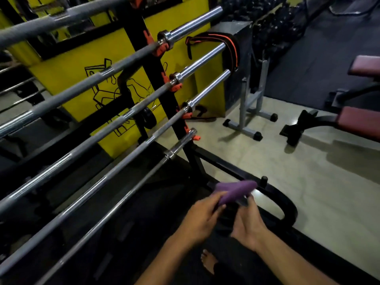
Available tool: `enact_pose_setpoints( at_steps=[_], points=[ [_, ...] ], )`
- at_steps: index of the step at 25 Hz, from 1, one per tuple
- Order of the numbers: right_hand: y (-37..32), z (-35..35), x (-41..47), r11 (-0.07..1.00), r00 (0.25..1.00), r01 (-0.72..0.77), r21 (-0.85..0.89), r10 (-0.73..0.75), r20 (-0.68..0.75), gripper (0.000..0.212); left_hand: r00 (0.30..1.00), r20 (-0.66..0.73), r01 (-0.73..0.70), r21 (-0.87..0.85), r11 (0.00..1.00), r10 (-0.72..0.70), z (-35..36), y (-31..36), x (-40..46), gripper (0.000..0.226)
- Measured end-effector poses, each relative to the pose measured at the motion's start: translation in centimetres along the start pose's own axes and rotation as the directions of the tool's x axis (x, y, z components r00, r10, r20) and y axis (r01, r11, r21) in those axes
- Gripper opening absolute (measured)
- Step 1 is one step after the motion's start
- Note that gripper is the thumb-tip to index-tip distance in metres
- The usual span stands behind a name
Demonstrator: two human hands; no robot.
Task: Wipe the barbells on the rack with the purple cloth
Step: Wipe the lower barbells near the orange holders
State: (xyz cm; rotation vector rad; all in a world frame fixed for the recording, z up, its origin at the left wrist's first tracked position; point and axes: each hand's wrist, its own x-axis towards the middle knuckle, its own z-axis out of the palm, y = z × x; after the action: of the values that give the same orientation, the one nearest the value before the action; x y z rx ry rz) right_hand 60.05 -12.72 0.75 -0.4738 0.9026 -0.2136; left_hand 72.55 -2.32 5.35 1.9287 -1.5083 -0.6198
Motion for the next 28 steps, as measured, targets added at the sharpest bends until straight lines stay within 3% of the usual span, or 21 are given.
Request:
enact_pose_setpoints(
  at_steps=[3,9,12,16,20,22,25,28],
  points=[
    [-5.2,4.5,3.7,0.985,0.979,0.128,0.115,-0.108,-0.171,0.072,0.995,0.057,-0.078,0.043,0.996,0.075,-1.0,-1.1,4.6,0.048],
    [-13.7,9.7,10.5,0.921,0.976,0.197,0.335,-0.152,-0.154,0.068,0.98,0.122,-0.155,-0.05,0.987,0.16,-8.2,-4.7,14.8,0.053],
    [-17.1,11.2,13.3,0.87,0.97,0.24,0.43,-0.197,-0.143,0.065,0.971,0.167,-0.172,0.006,0.985,0.169,-12.2,-6.0,19.2,0.051],
    [-23.5,12.9,17.9,0.839,0.96,0.277,0.468,-0.256,-0.109,0.046,0.985,-0.014,-0.168,0.109,0.98,0.171,-18.9,-9.8,27.5,0.04],
    [-31.3,13.5,23.7,0.806,0.938,0.326,0.494,-0.34,-0.065,0.055,0.962,-0.189,-0.15,0.245,0.958,0.199,-25.3,-12.9,37.5,0.039],
    [-35.4,14.4,26.6,0.79,0.917,0.365,0.493,-0.397,-0.044,0.048,0.953,-0.205,-0.139,0.353,0.925,0.222,-28.2,-13.9,42.6,0.045],
    [-41.5,15.8,30.2,0.738,0.841,0.481,0.473,-0.541,-0.01,0.028,0.968,-0.15,-0.095,0.527,0.845,0.203,-30.6,-15.0,48.3,0.053],
    [-47.2,17.3,33.6,0.629,0.7,0.626,0.461,-0.714,0.025,0.02,0.987,-0.059,-0.085,0.605,0.792,0.151,-31.2,-16.2,52.2,0.058]
  ],
)
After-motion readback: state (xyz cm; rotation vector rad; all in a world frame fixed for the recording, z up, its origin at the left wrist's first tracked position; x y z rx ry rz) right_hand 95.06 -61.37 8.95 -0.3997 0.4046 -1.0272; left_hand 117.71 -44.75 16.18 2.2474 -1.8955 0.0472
